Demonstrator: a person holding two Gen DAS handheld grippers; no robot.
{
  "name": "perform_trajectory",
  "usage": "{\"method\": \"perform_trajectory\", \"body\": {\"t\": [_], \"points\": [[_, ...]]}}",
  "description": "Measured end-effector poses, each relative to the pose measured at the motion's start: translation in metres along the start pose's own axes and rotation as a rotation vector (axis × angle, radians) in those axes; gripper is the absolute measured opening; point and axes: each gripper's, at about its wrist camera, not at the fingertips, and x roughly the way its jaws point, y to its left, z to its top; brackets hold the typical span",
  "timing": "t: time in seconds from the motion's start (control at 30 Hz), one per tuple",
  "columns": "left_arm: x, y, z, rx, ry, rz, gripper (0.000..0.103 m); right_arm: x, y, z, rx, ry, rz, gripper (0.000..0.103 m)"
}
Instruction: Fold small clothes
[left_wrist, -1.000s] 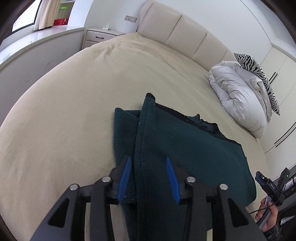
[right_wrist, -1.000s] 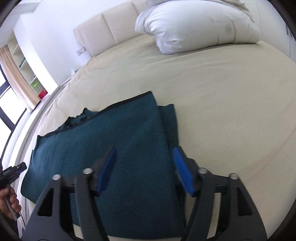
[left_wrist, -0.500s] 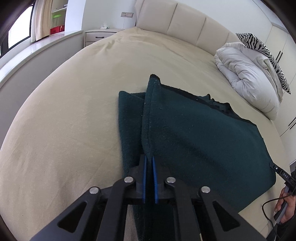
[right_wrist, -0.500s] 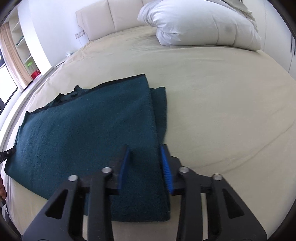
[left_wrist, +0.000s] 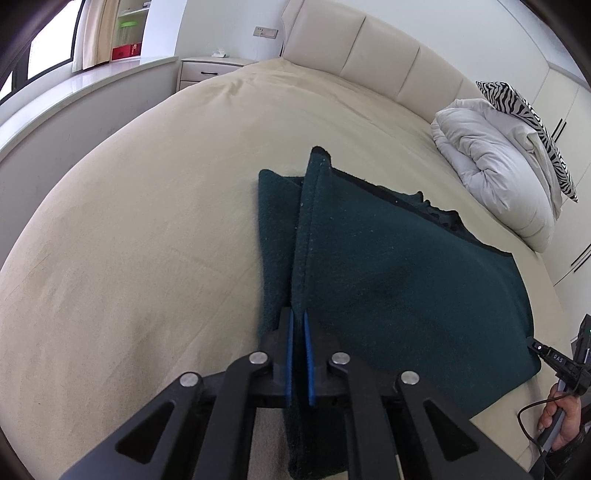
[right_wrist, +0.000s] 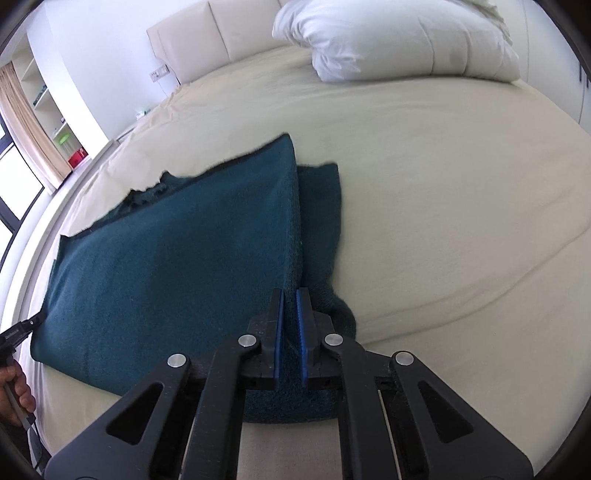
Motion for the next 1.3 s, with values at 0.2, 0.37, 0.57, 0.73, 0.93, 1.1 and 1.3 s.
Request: {"method": "perform_trajectory", "body": {"t": [0.2,0.37,0.57,0.73,0.93,1.1,1.3], "points": [[-0.009,0.008,-0.008,-0.024,-0.014,-0.004,0.007,-0.014,-0.003,0.0,0.019,-0.029,0.029,0.006],[-0.003,0.01,-0.007,-0.036,0.003,-0.005,0.007,0.005,-0.022,-0.002,0.094,0.013,0.061,0.005],[-0.027,-0.003,0.004,0.003,-0.032,0.039,0.018,-0.007,-0.027,0.0,0.141,0.024,0.089,0.007],[-0.044,-0.026,0.027,0.05,-0.118,0.052,0.041,-0.035,-0.024,0.011,0.164,-0.066,0.071,0.011],[-0.012,-0.054,0.028,0.108,-0.075,0.026,0.045,-0.019,-0.011,0.02,0.098,-0.04,0.025,0.02],[0.022,-0.062,0.018,0.129,0.002,0.038,0.045,-0.004,-0.014,0.006,0.075,-0.006,-0.007,0.02],[0.026,-0.061,0.015,0.153,0.006,0.045,0.045,-0.002,-0.017,0.007,0.076,0.036,0.02,0.005]]}}
